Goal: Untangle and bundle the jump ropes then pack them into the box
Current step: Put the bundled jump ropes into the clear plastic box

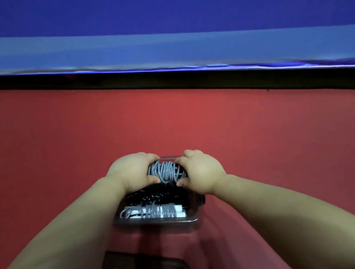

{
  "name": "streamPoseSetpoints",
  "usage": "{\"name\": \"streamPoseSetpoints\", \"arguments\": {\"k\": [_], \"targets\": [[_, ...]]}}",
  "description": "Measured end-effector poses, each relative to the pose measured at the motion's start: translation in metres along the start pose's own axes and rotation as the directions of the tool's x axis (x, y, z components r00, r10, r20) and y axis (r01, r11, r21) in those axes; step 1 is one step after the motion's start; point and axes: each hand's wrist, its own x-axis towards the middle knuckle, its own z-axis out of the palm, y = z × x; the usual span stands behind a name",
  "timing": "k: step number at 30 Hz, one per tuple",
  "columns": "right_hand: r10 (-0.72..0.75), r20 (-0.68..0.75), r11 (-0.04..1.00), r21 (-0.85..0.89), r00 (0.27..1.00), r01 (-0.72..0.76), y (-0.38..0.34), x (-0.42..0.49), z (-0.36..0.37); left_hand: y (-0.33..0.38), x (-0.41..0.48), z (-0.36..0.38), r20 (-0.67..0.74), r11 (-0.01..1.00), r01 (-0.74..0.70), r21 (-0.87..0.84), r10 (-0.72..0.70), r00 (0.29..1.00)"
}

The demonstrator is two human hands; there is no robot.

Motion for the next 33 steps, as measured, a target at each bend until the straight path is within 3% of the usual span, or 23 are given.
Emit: {"name": "streamPoseSetpoints", "arguments": {"k": [9,18,26,33], "targets": [[-0.005,0.087,0.998,-0.055,0.996,0.01,-0.023,0.06,0.077,-0.054,0.028,0.075,0.026,0.984,0.157,-0.081,-0.155,0.988],[0.086,0.189,0.996,-0.015,0.978,-0.085,-0.012,0.066,0.09,-0.047,0.051,0.091,0.1,0.984,0.132,-0.116,-0.121,0.988],[0.124,0.162,0.991,-0.066,0.979,-0.115,-0.02,0.047,0.06,-0.043,0.024,0.073,0.055,0.991,0.11,-0.072,-0.107,0.993],[0.105,0.075,0.993,0.036,0.992,-0.108,-0.065,0.004,0.041,-0.052,-0.038,0.062,-0.053,0.976,0.197,-0.096,-0.203,0.978]]}}
